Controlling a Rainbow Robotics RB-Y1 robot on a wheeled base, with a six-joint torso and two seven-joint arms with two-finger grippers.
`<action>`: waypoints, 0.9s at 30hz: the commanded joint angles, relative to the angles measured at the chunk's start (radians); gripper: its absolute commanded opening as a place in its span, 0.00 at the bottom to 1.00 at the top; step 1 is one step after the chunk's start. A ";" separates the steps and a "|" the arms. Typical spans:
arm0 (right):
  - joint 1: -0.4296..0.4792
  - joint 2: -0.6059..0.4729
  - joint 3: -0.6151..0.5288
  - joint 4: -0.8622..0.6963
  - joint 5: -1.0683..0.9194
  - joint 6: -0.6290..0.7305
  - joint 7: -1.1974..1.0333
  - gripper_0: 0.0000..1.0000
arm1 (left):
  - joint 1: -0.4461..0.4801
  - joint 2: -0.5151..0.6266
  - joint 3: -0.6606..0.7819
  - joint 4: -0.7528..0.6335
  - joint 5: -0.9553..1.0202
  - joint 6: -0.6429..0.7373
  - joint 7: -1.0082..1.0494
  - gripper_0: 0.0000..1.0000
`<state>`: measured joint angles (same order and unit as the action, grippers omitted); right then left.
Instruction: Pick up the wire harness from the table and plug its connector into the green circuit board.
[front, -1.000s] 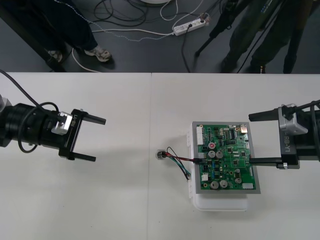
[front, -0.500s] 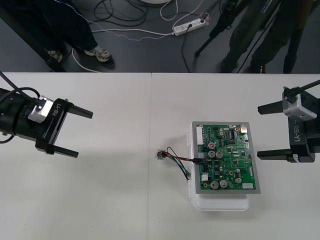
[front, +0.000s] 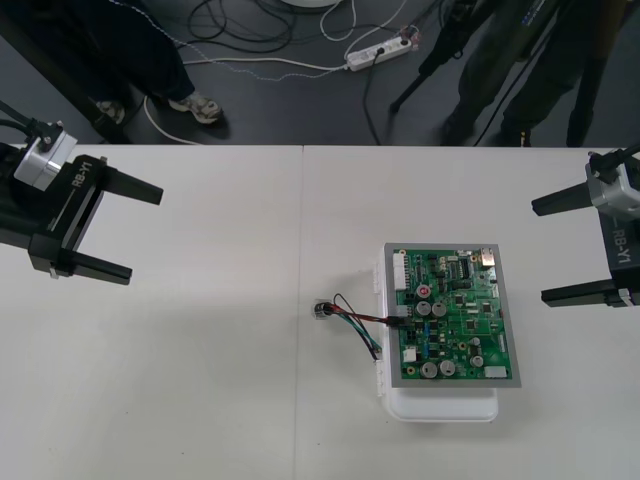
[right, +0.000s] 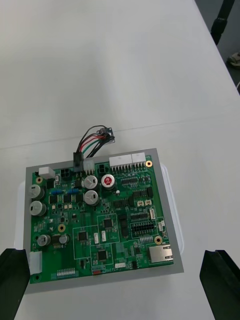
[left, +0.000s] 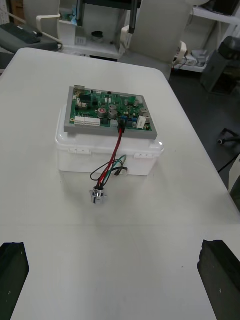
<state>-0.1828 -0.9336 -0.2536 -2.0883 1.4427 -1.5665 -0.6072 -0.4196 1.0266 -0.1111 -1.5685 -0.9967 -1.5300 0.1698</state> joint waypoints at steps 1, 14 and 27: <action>-0.046 -0.106 0.030 0.033 -0.044 -0.004 0.095 1.00 | 0.047 0.043 0.110 -0.110 -0.045 -0.041 0.047 1.00; -0.035 -0.108 0.071 0.077 -0.091 -0.004 0.156 1.00 | 0.068 0.043 0.125 -0.122 -0.072 -0.041 0.042 1.00; -0.017 0.030 0.070 0.103 -0.140 -0.004 0.198 1.00 | 0.073 0.043 0.131 -0.122 -0.120 -0.041 -0.039 1.00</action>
<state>-0.1999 -0.9419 -0.1836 -1.9875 1.3222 -1.5665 -0.4455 -0.3658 1.0269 -0.0142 -1.6658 -1.0989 -1.5328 0.1785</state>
